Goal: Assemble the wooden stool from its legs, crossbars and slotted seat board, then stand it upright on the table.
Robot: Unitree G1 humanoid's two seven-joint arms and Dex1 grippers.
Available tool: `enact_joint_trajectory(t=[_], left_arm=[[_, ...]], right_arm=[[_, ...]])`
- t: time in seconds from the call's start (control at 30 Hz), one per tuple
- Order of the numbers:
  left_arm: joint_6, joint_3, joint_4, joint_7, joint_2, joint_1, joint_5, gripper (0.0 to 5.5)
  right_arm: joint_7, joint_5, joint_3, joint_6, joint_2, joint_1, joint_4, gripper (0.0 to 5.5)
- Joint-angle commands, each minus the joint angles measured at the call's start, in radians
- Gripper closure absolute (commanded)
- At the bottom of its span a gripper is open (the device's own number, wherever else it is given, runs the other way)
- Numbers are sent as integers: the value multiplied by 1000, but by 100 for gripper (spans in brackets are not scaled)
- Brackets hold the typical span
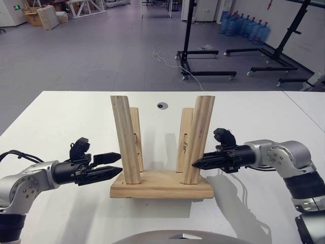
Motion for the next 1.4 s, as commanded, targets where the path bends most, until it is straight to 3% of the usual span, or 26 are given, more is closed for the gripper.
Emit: enact_joint_trajectory(t=[0.03, 0.33, 0.57, 0.7, 0.8, 0.9, 1.03, 1.2, 1.4], left_arm=[[-4, -1, 7, 33, -26, 1, 4, 71], [-85, -12, 14, 3, -44, 5, 59, 71], [-102, -23, 24, 13, -53, 4, 74, 71], [-115, -20, 27, 29, -67, 2, 74, 71], [-200, 33, 83, 27, -68, 17, 120, 71], [-370, 34, 75, -19, 5, 88, 281, 71], [-696, -45, 55, -71, 89, 139, 564, 71], [-817, -65, 104, -76, 69, 50, 621, 71], [-999, -223, 224, -68, 52, -20, 806, 71]], right_arm=[[-16, -50, 66, 77, -46, -49, 74, 446], [-27, -26, 79, 187, 55, -194, 281, 447], [49, -114, 143, 137, 49, -274, 452, 309], [108, -132, 51, 37, -14, -240, 512, 288], [185, -62, -69, -13, -103, -103, 337, 288], [92, -111, -204, -229, -69, 25, 236, 288], [46, -421, -174, -913, 0, 240, 233, 288], [90, -511, -100, -1158, 50, 348, 182, 288], [68, -553, -36, -1258, 102, 394, 187, 288]])
